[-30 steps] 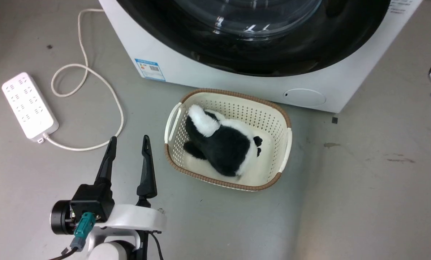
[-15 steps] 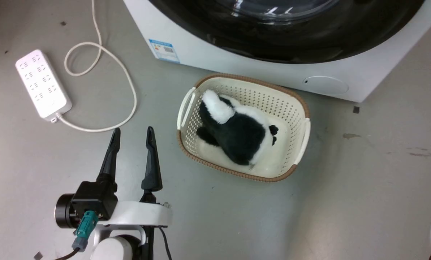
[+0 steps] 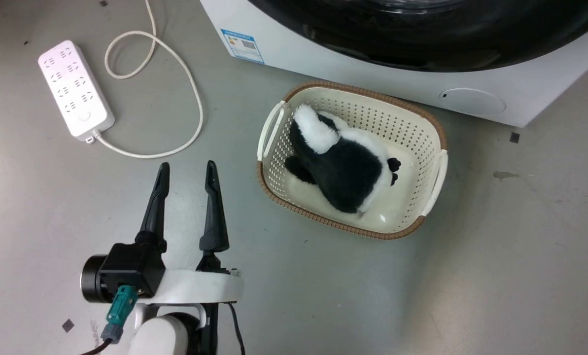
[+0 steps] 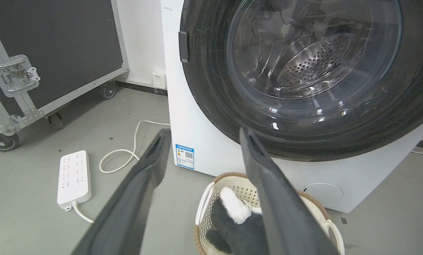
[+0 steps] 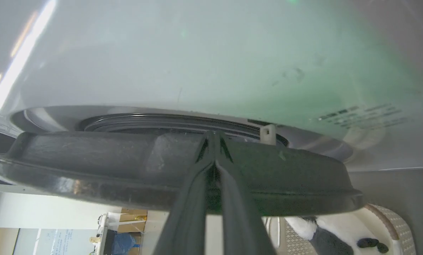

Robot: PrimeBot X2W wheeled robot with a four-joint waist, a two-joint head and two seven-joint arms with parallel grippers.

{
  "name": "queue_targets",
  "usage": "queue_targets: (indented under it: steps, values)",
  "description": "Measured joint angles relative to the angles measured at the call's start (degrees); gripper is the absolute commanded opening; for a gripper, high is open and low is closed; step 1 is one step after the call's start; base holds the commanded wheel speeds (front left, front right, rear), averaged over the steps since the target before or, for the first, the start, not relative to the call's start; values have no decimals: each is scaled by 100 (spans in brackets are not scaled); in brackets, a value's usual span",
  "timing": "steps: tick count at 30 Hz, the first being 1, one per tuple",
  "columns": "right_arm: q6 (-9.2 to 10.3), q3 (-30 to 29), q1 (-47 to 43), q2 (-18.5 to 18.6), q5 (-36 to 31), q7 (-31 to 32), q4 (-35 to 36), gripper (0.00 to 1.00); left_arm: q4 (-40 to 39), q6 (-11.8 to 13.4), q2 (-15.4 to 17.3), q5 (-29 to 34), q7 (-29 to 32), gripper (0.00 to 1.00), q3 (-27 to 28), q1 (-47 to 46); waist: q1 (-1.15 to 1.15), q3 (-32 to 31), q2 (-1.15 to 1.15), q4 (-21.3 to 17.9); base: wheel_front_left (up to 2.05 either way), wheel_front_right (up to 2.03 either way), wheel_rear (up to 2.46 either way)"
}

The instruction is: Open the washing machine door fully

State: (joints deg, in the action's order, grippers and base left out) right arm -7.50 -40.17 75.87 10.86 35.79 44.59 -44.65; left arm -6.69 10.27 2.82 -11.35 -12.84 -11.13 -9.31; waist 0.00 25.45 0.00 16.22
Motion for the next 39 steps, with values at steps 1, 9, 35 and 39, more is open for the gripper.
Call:
queue_targets:
  steps: [1, 9, 35, 39]
  values:
    - [0, -51, 41, 9, 10, 94, -13, 0, -3, 20, 0, -7, -10, 100, -18, -21, 0, 9, 0, 17, 0, 0, 0]
    - [8, -409, 49, 19, 14, 794, 2, 0, -23, 76, 0, -80, -101, 100, -80, -45, 0, -63, 0, 125, 0, 0, 0]
    - [7, 1222, -2827, -757, 2379, 2132, 739, 0, 339, -530, 0, -52, -185, 100, 60, 606, -1, -1341, 0, -64, 0, 0, 0]
    - [7, 2134, -3162, -758, 3116, 1842, 673, 0, 407, -560, 0, -54, -185, 100, 1, 694, -1, -1443, 0, -82, 0, 0, 0]
